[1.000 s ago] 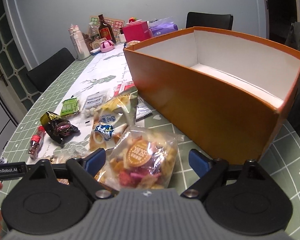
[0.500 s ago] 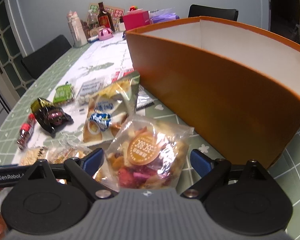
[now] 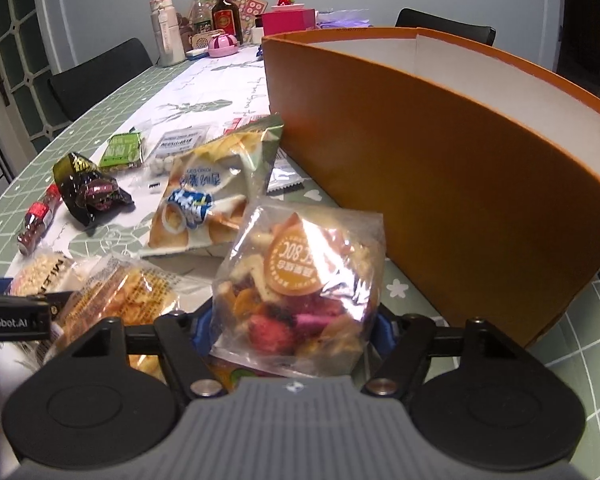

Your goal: Organize snacks

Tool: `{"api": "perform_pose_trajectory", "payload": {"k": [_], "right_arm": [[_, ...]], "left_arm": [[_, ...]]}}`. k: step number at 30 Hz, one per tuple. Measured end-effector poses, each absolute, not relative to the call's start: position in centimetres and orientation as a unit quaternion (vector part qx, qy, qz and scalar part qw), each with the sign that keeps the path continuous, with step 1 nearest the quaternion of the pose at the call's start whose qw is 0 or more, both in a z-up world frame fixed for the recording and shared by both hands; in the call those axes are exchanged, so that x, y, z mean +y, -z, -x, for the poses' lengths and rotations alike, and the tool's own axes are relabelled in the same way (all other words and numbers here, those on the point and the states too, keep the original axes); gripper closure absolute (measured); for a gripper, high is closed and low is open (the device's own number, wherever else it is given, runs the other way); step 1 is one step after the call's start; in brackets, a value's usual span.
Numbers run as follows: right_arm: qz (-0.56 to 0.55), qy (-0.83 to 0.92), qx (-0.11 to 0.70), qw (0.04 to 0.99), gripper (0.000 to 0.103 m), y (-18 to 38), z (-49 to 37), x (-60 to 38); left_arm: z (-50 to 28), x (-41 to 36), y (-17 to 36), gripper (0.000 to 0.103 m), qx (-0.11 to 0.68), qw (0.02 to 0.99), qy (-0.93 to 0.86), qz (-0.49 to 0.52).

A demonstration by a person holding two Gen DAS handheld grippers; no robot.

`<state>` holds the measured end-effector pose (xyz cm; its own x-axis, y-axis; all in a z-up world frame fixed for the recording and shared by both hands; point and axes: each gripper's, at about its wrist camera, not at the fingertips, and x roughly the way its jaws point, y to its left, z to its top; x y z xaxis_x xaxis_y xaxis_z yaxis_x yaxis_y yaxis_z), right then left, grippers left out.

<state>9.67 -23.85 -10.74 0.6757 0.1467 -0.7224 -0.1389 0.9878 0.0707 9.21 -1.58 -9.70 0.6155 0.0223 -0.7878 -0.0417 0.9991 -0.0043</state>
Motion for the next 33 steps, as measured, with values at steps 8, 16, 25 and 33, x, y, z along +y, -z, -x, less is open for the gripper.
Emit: {"api": "perform_pose_trajectory", "payload": {"k": [8,16,25,33], "right_arm": [[0.01,-0.073,0.406,0.911,0.035,10.6,-10.3,-23.4],[0.015,-0.08,0.42,0.904,0.037,10.2,-10.6,-23.4],[-0.013,-0.103,0.424,0.9,0.039,8.8,-10.3,-24.1],[-0.024,-0.108,0.4,0.91,0.039,5.5,-9.0,-24.1]], "left_arm": [[-11.9,-1.5,8.0,0.011,0.501,0.863,0.061,-0.021],[-14.7,-1.9,3.3,0.011,0.498,0.86,0.106,-0.043],[-17.7,-5.5,-1.9,0.011,0.455,0.877,0.154,-0.02],[-17.5,-9.1,-2.6,0.011,0.44,0.87,0.216,-0.055]]}}
